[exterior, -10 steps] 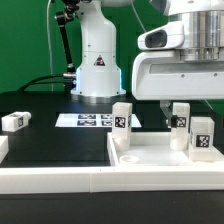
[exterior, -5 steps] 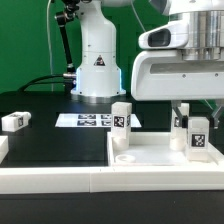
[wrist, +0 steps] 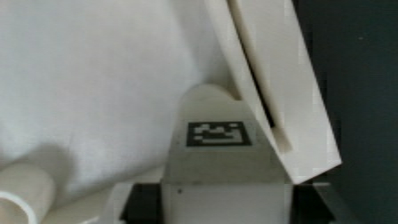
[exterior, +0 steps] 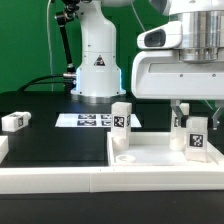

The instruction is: Assemble square table

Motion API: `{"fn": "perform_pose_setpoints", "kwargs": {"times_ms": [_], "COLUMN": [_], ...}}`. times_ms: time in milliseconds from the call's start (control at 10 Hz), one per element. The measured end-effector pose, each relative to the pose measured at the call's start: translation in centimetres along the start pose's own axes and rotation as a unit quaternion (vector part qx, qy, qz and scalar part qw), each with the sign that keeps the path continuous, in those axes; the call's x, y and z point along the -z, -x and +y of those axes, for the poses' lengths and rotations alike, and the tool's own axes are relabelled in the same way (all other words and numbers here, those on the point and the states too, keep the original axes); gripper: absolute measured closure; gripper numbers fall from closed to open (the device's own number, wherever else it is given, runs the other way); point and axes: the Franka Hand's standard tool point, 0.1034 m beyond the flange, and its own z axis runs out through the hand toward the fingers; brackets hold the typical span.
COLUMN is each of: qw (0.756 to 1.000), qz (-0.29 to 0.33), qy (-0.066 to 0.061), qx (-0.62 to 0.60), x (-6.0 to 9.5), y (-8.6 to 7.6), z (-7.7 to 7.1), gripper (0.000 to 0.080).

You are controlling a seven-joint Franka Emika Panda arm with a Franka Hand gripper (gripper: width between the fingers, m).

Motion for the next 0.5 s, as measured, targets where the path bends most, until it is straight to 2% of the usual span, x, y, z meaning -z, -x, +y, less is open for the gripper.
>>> {"fn": "perform_pose_setpoints", "kwargs": {"times_ms": [300, 500], "qw": [0.991, 0.977], "qz": [-0.003, 0.004], "qy": [-0.006, -0.019], "qx": [-0.136, -0.214], "x": [-0.10, -0.16], "y": [0.18, 0.08], "z": [-0.02, -0.11], "gripper": [0.0509, 0.0509]}}
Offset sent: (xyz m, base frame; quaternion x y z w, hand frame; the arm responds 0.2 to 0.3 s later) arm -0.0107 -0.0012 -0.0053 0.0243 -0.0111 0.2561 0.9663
